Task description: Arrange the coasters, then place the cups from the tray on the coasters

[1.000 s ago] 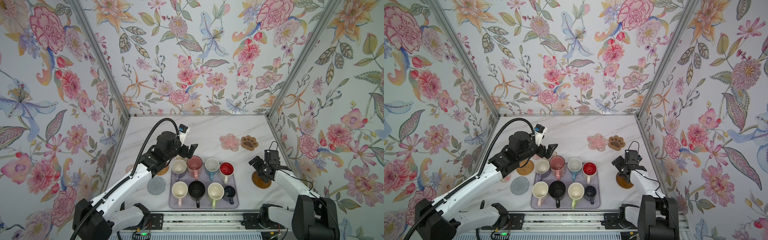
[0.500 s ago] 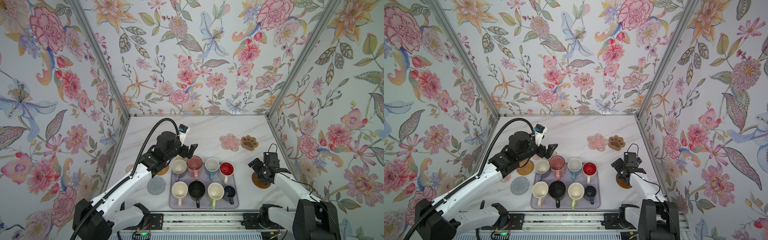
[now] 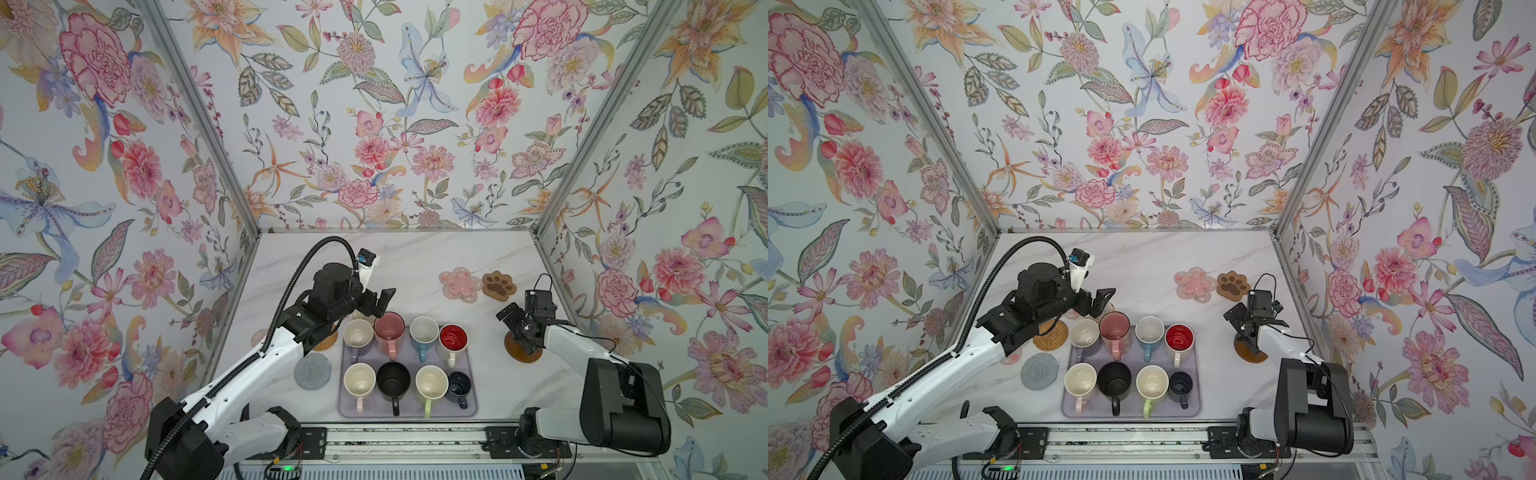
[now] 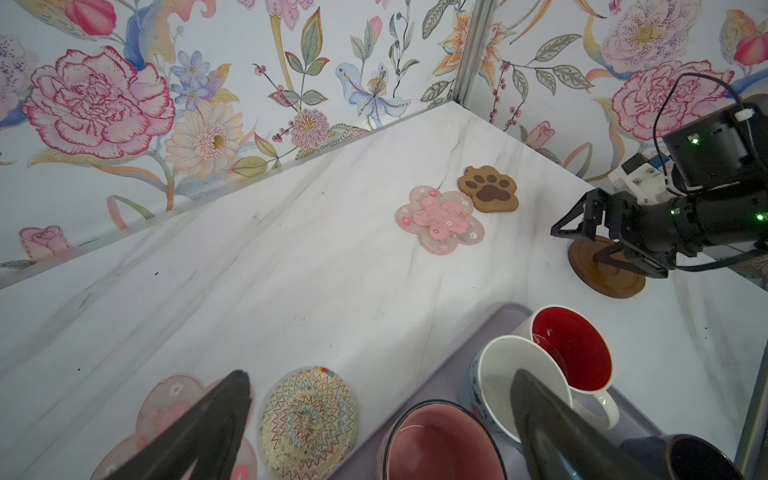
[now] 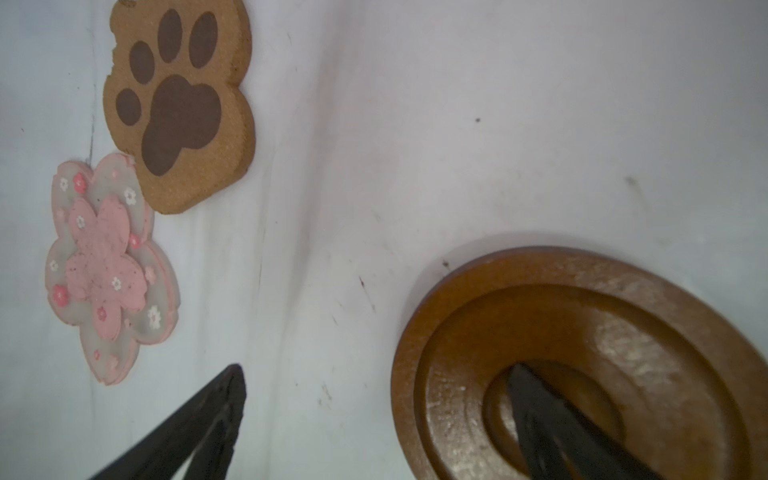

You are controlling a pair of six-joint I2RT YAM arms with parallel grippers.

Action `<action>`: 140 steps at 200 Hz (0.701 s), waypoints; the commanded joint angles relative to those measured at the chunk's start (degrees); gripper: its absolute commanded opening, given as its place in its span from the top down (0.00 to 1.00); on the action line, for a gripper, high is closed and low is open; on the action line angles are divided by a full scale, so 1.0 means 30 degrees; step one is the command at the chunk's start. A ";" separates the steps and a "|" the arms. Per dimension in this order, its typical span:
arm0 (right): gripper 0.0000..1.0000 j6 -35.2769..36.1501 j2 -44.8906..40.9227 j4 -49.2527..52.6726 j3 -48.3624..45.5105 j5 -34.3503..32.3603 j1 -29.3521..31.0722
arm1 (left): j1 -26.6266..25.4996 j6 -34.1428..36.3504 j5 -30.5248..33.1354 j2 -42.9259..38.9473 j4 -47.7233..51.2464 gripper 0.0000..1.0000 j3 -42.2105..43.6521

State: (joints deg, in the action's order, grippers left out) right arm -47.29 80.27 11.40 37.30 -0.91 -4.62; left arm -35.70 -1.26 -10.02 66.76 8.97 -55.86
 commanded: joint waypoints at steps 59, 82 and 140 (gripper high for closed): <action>0.01 0.1053 0.4658 -0.0646 0.3952 -0.0602 -0.1198 | -0.0202 0.0434 0.0308 0.0273 0.0158 0.01 0.0046; 0.01 0.1095 0.5816 -0.0637 0.5062 -0.0822 -0.1413 | -0.0212 0.0517 0.0498 0.0292 0.0176 0.01 0.0044; 0.01 0.1222 0.8108 0.0165 0.7898 -0.1566 -0.1946 | -0.0198 0.0545 0.0672 0.0276 0.0128 0.01 0.0103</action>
State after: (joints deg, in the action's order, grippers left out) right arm -44.56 101.71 9.61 58.41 -4.01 -9.54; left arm -35.70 -0.82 -9.52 67.29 9.02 -55.86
